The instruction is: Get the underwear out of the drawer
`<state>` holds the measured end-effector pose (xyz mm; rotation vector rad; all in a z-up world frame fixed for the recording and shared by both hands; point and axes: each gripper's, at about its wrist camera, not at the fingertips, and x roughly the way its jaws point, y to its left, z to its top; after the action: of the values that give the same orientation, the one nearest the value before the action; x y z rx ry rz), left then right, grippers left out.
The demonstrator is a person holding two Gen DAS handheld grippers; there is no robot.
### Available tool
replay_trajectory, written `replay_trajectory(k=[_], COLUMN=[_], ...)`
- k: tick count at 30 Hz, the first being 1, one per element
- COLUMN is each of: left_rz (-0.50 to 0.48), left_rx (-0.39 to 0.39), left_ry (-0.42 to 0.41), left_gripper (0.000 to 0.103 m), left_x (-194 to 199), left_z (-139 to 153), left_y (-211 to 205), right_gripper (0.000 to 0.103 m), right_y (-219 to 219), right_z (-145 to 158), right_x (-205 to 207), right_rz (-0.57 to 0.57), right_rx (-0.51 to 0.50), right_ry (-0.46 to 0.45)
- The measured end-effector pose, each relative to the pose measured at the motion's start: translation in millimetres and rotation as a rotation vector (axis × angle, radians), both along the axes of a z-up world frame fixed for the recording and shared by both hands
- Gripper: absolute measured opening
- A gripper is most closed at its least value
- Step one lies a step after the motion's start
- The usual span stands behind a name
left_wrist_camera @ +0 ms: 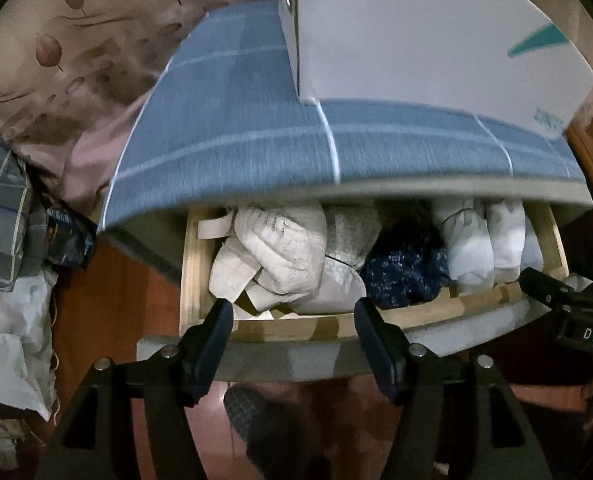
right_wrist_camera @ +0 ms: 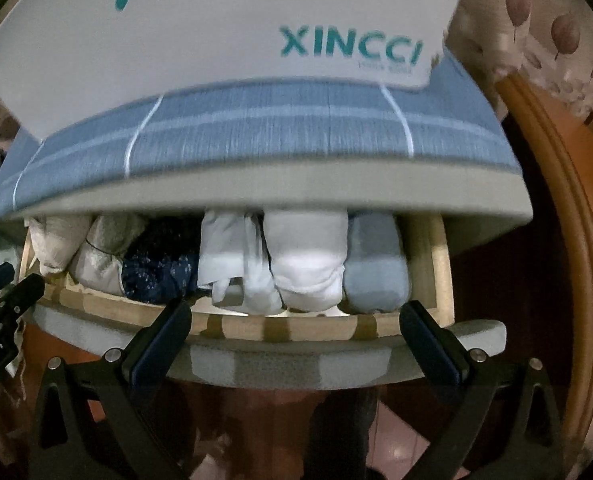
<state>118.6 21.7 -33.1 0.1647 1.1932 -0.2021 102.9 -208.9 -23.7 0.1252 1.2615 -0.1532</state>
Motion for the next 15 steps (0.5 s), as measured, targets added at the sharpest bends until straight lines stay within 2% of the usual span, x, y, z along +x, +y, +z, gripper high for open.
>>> replay_trajectory(k=[6,15], left_rz=[-0.009,-0.003], left_rx=[0.022,0.0], left_ry=[0.065,0.158], left_gripper=[0.065,0.065], left_x=[-26.3,-52.7], left_z=[-3.0,-7.5], left_y=[5.9,18.5], right_gripper=[0.102,0.102], right_y=[0.4,-6.9], right_z=[-4.2,-10.8], right_x=[-22.6,-46.3], right_rz=[0.008,0.014], right_rx=[0.028,0.074], right_ry=[0.105,0.234])
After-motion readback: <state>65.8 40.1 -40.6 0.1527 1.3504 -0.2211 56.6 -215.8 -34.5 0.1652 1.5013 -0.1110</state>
